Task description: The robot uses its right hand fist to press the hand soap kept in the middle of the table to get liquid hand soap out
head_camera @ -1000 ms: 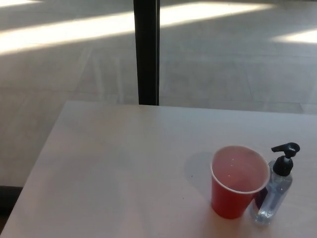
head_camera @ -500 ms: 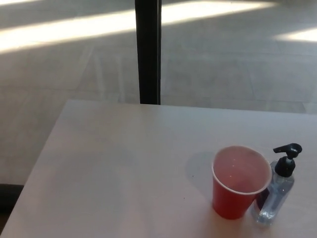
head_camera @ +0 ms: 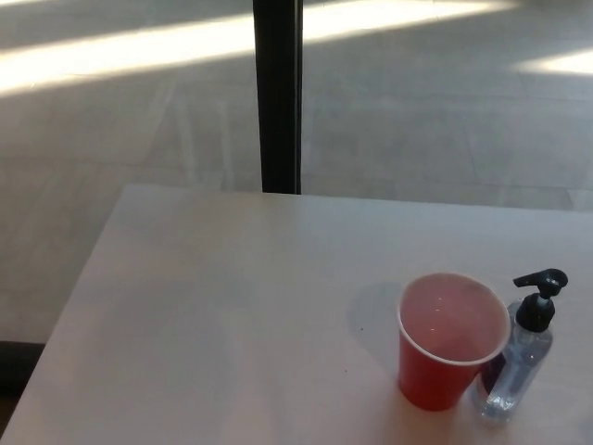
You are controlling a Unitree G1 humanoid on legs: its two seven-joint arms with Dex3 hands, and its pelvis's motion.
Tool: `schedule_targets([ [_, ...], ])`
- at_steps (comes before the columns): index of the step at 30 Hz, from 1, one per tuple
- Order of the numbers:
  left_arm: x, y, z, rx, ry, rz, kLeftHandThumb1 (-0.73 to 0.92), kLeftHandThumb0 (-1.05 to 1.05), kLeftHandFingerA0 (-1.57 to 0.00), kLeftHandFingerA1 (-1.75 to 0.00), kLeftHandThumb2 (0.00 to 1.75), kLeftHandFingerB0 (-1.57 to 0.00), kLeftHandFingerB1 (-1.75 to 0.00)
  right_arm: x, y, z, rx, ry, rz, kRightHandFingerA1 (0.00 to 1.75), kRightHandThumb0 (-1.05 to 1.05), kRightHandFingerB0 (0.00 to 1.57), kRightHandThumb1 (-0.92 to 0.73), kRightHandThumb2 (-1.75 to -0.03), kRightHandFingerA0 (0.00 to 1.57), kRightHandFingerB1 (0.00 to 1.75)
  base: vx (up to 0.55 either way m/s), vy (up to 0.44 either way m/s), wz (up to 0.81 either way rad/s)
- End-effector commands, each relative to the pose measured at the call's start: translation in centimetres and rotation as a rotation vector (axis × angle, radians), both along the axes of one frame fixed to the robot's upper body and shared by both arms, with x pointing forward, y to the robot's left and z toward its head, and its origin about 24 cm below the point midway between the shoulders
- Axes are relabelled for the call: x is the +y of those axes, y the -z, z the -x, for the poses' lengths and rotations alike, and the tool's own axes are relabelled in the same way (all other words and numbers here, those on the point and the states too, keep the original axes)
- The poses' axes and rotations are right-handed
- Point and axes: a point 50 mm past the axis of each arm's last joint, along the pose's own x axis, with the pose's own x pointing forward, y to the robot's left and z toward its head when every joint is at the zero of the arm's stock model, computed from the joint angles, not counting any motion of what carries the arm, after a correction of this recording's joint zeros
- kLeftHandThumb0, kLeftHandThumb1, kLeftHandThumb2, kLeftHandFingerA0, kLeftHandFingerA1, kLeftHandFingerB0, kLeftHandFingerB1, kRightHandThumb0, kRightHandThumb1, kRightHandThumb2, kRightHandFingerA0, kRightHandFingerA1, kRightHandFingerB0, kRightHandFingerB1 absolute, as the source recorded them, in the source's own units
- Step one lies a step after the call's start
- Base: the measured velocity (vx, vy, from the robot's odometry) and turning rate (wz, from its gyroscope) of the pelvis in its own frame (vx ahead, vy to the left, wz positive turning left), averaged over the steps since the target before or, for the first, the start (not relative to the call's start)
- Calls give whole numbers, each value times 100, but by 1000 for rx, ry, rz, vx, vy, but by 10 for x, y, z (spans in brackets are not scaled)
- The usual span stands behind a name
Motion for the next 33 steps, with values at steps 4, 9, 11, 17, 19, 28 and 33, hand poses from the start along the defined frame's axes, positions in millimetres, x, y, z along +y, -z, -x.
schedule_targets([
  [4, 6, -5, 0, -3, -3, -43, 49, -17, -81, -101, 101, -57, -89, 98, -24, -35, -29, -480, 136, 175, -22, 81, -50, -112, 108, 141, 0, 0, 0],
  [9, 5, -3, -1, -5, -14, -41, 48, -18, -80, -102, 101, -59, -93, 114, -10, -53, 30, -620, 220, 175, -8, 71, -63, -112, 95, 145, 0, 0, 0],
  [11, 5, -3, -1, 1, -12, -37, 49, -19, -81, -96, 102, -62, -86, 143, -8, -52, 45, -717, 244, 175, -31, 90, -48, -108, 105, 128, 0, 0, 0],
  [17, 2, -2, -3, 1, 1, -35, 48, -17, -86, -100, 104, -66, -87, 176, 7, -51, 126, -824, 249, 141, -37, 93, -55, -110, 126, 115, 0, 0, 0],
  [19, 2, -4, -5, -20, 0, -32, 45, -16, -84, -102, 108, -64, -89, 183, 14, -51, 144, -853, 249, 175, -27, 83, -60, -104, 105, 135, 0, 0, 0],
  [28, 4, -4, -5, -9, -15, -41, 49, -14, -80, -97, 103, -60, -86, 208, 56, -46, 285, -973, 288, 175, -28, 81, -60, -103, 102, 141, 0, 0, 0],
  [33, 4, -4, -4, -12, -8, -36, 47, -17, -84, -99, 105, -61, -86, 212, 74, -39, 332, -991, 293, 175, -30, 80, -60, -103, 101, 145, 0, 0, 0],
])
